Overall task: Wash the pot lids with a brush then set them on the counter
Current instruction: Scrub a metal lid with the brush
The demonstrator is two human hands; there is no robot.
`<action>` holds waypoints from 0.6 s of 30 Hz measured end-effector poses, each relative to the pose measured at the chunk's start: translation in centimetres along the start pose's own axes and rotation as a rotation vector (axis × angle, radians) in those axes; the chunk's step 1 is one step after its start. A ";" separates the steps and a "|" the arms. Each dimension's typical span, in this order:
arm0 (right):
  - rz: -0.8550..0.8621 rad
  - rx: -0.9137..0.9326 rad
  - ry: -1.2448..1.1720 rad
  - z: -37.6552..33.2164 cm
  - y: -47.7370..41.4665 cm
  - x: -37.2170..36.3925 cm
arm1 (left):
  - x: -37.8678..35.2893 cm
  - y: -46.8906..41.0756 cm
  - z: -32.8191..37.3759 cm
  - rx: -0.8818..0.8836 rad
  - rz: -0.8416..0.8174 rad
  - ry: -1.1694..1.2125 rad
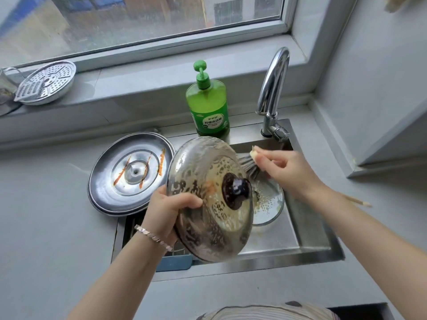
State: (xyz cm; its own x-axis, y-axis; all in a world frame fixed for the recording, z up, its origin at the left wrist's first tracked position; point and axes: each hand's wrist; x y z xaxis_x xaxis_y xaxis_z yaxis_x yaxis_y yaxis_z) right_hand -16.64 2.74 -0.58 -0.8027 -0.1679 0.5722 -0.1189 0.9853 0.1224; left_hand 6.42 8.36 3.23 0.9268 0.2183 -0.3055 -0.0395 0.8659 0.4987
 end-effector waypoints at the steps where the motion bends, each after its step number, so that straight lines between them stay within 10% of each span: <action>1: 0.057 0.011 -0.015 0.1 0.9 -0.6 | -0.4 -0.2 0.1 -0.004 0.063 0.033; 7: 0.311 0.167 0.241 -0.4 4.4 -3.0 | -2.1 -0.4 0.4 -0.023 0.278 0.051; 13: 0.357 0.206 0.744 -0.7 3.6 -4.0 | -2.9 0.2 -0.6 -0.118 0.155 -0.063; 18: -0.125 -0.227 0.069 0.3 1.8 -2.5 | -2.1 0.5 -0.7 -0.157 0.054 -0.105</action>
State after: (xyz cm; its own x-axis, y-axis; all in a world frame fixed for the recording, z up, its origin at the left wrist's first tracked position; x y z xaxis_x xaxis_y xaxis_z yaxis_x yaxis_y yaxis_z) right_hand -15.09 4.98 -2.04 -0.7473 -0.2970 0.5944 -0.0740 0.9262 0.3698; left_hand 4.17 8.66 3.56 0.9552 0.2258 -0.1915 -0.1410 0.9156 0.3766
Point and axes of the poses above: each hand's wrist, its own y-axis away from the middle knuckle, its own x-axis out of the back of the hand, z = x × y, and after that the axes turned 10 degrees about y, right-handed
